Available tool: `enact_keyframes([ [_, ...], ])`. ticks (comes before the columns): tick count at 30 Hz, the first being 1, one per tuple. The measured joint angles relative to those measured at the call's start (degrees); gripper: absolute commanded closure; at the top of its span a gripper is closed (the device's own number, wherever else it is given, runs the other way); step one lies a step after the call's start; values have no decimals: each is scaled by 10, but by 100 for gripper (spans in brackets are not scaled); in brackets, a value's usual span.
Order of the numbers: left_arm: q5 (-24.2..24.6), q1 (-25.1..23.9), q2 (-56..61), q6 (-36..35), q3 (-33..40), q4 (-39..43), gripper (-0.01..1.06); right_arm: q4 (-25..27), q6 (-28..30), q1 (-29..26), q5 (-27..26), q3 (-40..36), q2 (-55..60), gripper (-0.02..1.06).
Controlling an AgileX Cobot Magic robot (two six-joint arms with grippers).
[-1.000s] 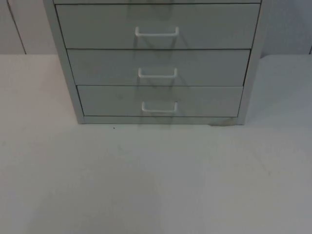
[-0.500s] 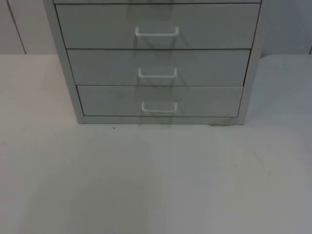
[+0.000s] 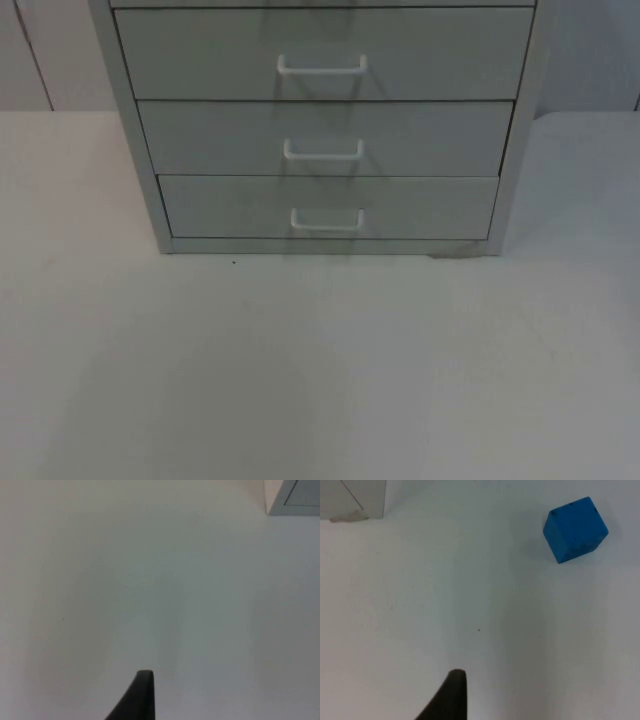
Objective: Open the drawer with the left hand, place the block into the drawer with the right hand, then close the drawer with the left hand.
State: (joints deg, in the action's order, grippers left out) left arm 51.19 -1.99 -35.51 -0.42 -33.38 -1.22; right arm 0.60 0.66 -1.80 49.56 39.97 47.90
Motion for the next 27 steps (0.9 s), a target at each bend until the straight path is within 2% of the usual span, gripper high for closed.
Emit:
enact_keyframes([
  [4, 2, 0, -1, 29, -1, -30, 5, 2, 0, 0, 0, 0, 0, -1],
  [6, 4, 0, -5, 42, -2, -48, 14, 4, 0, 0, 0, 0, 0, -1],
  [7, 6, 0, -10, 59, -5, -69, 14, 5, 0, 0, 0, 0, 0, -1],
  [9, 9, 0, -31, 104, -20, -121, 20, 7, 0, 0, 0, 0, 0, -1],
  [18, 39, 0, -116, 191, -90, -219, 25, 8, 0, 0, -5, 0, 0, -1],
  [20, 48, 0, -145, 217, -101, -248, 39, 8, 0, 0, -5, 0, 0, -1],
  [22, 51, 2, -162, 231, -104, -258, 58, 8, 0, 0, -5, 0, 0, -1],
  [23, 51, 7, -179, 245, -106, -266, 58, 8, 0, 0, -5, 0, 0, -1],
  [25, 47, 24, -207, 280, -109, -284, 69, 8, 0, 0, -5, 0, 0, -1],
  [27, 41, 53, -232, 301, -116, -299, 68, 8, 0, 0, -5, 0, 0, -1],
])
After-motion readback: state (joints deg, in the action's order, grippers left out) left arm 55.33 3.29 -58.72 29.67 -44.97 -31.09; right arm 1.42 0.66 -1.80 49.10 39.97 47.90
